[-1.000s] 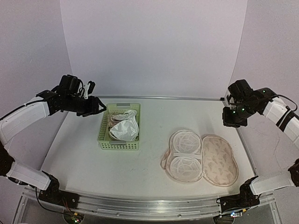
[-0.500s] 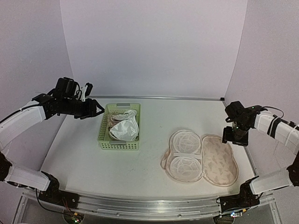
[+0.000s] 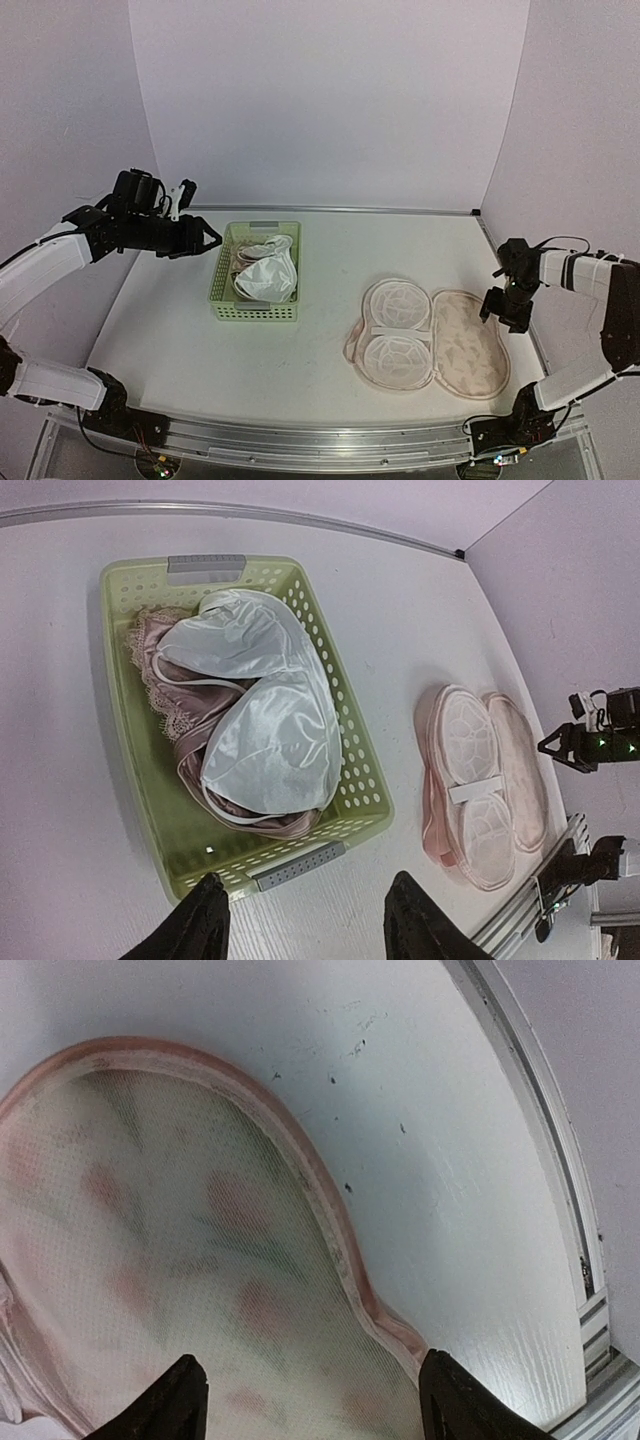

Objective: Unzip the laundry bag and remove the bra
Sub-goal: Close the laundry bag at the center of the board.

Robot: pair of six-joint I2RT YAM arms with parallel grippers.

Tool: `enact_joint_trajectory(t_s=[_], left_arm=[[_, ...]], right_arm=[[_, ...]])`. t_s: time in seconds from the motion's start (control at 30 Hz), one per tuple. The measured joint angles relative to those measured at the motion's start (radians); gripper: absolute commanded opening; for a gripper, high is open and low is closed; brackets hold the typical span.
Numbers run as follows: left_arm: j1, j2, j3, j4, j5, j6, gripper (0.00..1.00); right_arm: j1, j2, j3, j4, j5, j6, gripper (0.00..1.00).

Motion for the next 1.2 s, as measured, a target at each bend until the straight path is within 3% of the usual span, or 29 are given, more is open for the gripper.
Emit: enact_joint_trajectory(t_s=[0.43, 0.67, 0.87, 1.13, 1.2], left_arm=[[0.000, -0.004, -0.007, 0.001, 0.020, 0.005, 0.54], [0.000, -0.002, -0.018, 0.001, 0.027, 0.012, 0.54], [0.000, 0.010, -0.018, 0.002, 0.036, 0.023, 0.54], [0.000, 0.015, -0.019, 0.005, 0.043, 0.027, 0.54], [0.000, 0.015, -0.019, 0.009, 0.043, 0.027, 0.54]], right_arm=[[-0.127, 0.149, -0.002, 0.104, -0.082, -0.017, 0.68], [-0.136, 0.189, -0.011, 0.119, -0.105, -0.016, 0.57], [-0.141, 0.189, -0.011, 0.119, -0.109, -0.012, 0.40], [-0.145, 0.189, -0.013, 0.121, -0.115, -0.005, 0.04], [-0.146, 0.189, -0.013, 0.122, -0.120, -0.001, 0.00]])
